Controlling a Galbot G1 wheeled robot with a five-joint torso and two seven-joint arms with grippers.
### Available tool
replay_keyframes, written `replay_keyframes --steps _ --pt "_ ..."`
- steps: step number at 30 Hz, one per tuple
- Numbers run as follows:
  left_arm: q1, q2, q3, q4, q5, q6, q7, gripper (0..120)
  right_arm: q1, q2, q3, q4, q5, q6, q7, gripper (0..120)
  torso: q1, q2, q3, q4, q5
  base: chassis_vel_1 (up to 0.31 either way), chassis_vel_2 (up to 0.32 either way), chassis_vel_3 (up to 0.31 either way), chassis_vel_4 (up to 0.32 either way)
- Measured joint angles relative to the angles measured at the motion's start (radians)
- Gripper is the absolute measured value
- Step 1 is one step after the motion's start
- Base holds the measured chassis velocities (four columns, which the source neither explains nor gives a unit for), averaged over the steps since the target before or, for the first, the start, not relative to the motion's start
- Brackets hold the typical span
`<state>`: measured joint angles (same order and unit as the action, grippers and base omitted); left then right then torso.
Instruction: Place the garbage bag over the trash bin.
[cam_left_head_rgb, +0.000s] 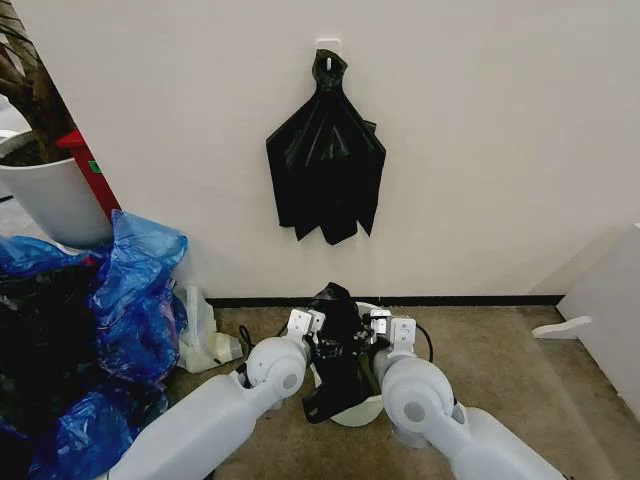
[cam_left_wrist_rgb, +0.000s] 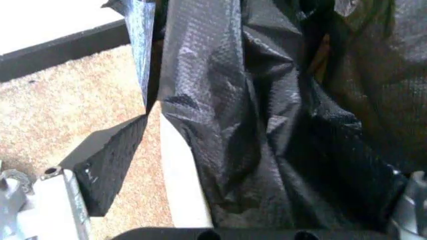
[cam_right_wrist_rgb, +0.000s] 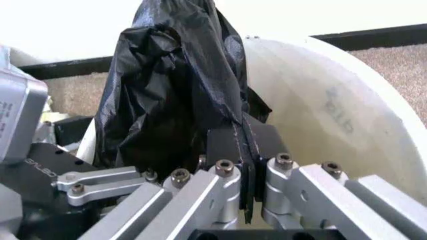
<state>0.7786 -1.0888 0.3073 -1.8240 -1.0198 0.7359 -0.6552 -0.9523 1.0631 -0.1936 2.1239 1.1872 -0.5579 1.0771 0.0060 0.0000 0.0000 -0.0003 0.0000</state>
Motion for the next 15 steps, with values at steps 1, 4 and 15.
replay_keyframes --steps 1,4,15 --pt "0.0 0.0 0.0 0.0 0.0 0.0 0.0 97 0.0 0.0 0.0 0.0 0.0 0.0 0.0 0 0.0 0.0 0.0 0.0 0.0 0.0 0.0 0.0 0.0" --pt "0.004 -0.004 0.002 0.002 0.0 0.0 0.001 94 -0.001 -0.001 -0.001 0.0 0.0 0.0 0.0 0 0.0 0.0 0.0 0.0 0.0 0.0 0.0 0.0 0.0" --pt "0.012 -0.009 0.008 0.002 -0.012 -0.016 -0.022 51 -0.01 -0.006 0.001 0.002 -0.002 0.0 0.0 0 0.0 0.0 0.0 0.0 0.0001 0.0 0.0 0.0 0.0"
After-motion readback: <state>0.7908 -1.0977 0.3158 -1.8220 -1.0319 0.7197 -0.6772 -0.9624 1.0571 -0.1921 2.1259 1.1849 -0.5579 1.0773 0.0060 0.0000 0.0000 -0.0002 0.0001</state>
